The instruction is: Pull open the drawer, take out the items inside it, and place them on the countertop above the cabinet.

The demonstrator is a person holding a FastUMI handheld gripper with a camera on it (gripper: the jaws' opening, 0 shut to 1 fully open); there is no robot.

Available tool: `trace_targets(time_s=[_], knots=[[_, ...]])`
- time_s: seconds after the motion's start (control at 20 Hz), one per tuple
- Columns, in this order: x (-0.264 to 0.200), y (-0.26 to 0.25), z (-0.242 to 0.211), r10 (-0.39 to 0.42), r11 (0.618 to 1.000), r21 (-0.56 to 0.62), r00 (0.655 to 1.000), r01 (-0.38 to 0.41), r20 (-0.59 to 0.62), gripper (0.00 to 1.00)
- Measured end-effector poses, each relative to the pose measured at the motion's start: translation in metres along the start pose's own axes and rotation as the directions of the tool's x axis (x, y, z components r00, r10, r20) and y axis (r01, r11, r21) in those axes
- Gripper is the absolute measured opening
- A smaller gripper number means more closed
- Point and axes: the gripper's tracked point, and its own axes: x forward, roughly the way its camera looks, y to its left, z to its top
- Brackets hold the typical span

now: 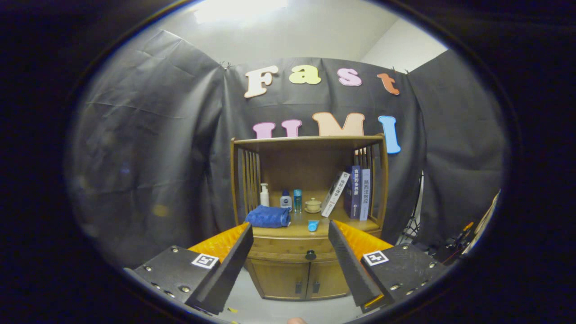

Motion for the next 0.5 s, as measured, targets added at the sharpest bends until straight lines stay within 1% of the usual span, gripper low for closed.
trace_targets(time_s=[0.5], knots=[[-0.0007, 0.0041, -0.0012, 0.012, 1.000, 0.014, 1.000, -0.013, 0.011, 1.00]])
